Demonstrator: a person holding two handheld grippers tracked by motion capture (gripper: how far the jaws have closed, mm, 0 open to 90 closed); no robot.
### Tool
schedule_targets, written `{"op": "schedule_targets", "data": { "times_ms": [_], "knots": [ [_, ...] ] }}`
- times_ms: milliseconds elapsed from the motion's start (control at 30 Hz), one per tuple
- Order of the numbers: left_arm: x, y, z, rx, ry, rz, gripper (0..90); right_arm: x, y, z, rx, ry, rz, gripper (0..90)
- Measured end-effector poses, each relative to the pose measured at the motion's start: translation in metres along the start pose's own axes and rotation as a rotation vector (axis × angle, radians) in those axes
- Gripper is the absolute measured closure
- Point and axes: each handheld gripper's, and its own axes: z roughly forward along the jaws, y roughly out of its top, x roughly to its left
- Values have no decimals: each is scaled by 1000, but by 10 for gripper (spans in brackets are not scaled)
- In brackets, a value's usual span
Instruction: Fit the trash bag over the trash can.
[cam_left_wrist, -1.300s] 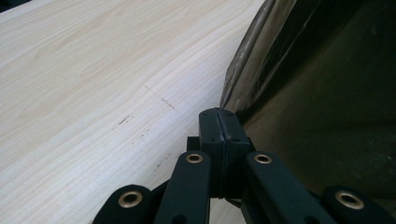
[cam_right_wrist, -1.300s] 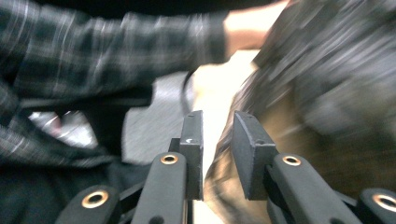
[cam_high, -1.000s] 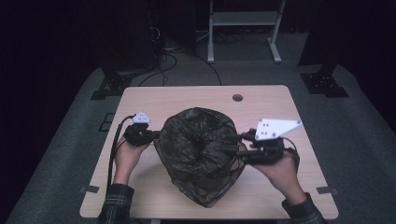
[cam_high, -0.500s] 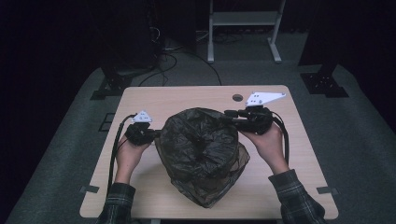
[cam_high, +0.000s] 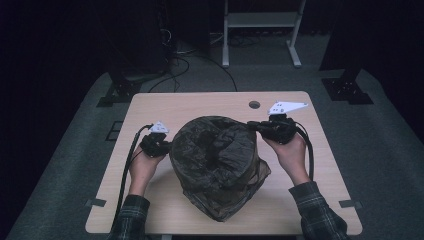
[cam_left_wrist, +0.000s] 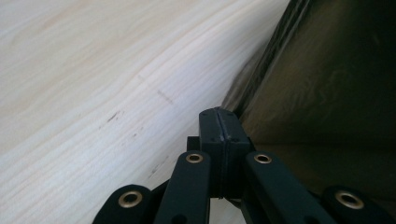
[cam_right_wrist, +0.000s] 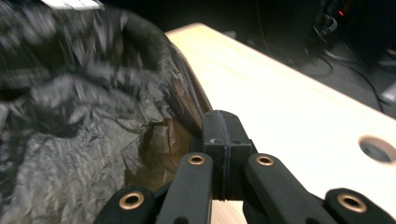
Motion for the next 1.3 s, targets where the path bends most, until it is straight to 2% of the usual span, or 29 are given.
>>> {"op": "schedule_targets", "data": {
  "times_ms": [67,133,167,200,267,367,500,567,633,733,767,833,900,1100,1300],
  "knots": [
    [1,-2,1,-8,-9,-8,898,-4,-5,2,5,7,17,900],
    [2,-2,-3,-50,-24,-12,887,-6,-7,1,1,9,25,900],
    [3,-2,-6,-57,-22,-13,834,-6,-6,-2,-18,10,23,828],
    [3,-1,-10,-68,-31,-11,812,-6,-5,-4,-30,9,29,779],
    [4,0,-18,-88,-22,-6,751,-6,0,-9,-40,6,34,684],
    [2,-1,-31,-107,-48,6,627,-3,6,-17,-55,-8,23,558],
    [-4,-9,-46,-83,-69,37,416,3,14,-28,-74,11,6,414],
    [-8,-15,-52,-65,-63,59,350,8,19,-32,-84,37,-13,363],
    [-15,-24,-58,-63,-83,64,245,13,23,-35,-91,77,-33,330],
    [-27,-38,-61,-44,-97,87,166,22,28,-38,-96,122,-57,261],
    [-31,-41,-60,-34,-96,89,111,26,31,-38,-89,132,-62,224],
    [-39,-49,-59,-25,-105,99,83,30,34,-37,-75,161,-76,175],
    [-47,-56,-57,-7,-105,103,5,35,38,-35,-54,179,-94,134],
    [-69,-76,-51,14,-122,126,0,48,46,-29,-22,220,-150,106],
    [-80,-91,-44,11,-126,134,0,60,48,-17,49,296,-207,95]
  ]
}}
